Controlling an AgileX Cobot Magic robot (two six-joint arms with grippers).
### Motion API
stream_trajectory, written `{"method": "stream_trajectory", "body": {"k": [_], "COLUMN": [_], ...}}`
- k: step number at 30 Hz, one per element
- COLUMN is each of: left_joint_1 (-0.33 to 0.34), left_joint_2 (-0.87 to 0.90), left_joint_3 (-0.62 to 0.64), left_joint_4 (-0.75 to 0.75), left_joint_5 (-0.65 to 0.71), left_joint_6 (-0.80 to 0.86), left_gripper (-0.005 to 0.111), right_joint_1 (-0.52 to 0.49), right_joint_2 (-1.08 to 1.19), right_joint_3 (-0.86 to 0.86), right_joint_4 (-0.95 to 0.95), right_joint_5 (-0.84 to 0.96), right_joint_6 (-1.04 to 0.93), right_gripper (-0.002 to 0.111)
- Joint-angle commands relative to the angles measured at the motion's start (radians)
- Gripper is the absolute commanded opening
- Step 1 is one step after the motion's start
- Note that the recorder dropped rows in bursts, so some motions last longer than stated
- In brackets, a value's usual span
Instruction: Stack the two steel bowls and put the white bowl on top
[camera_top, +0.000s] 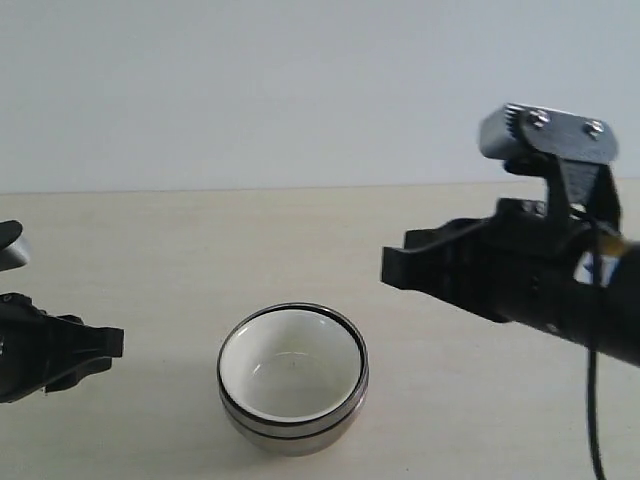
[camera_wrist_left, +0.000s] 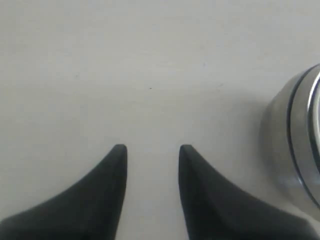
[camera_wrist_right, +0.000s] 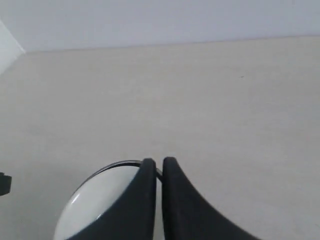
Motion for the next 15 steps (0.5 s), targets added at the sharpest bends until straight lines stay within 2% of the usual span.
{"method": "stream_trajectory", "body": {"k": [1, 8, 12, 15], "left_joint_1": [0.001, -0.005, -0.067, -0.140], "left_joint_2": [-0.049, -0.179, -0.300, -0.427], "left_joint_3": [0.007, 0.009, 0.046, 0.100], "left_joint_4": [-0.019, -0.033, -0.068, -0.107], "left_joint_5": [-0.010, 0.007, -0.036, -0.111], "left_joint_6": [-0.002, -0.002, -0.002, -0.002], "left_gripper": [0.033, 0.033, 0.033, 0.033], "right_joint_1": [0.000, 0.000, 0.000, 0.000], "right_joint_2": [-0.121, -0.325, -0.411, -0.457], "right_joint_3": [0.180, 0.381, 0.436, 0.464], "right_joint_4": [0.042, 0.078, 0.078, 0.095], "right_joint_5": [-0.259, -0.465, -0.537, -0.575], "right_joint_6": [0.012, 0.061, 0.061, 0.061], "right_gripper": [0.000, 0.000, 0.000, 0.000]}}
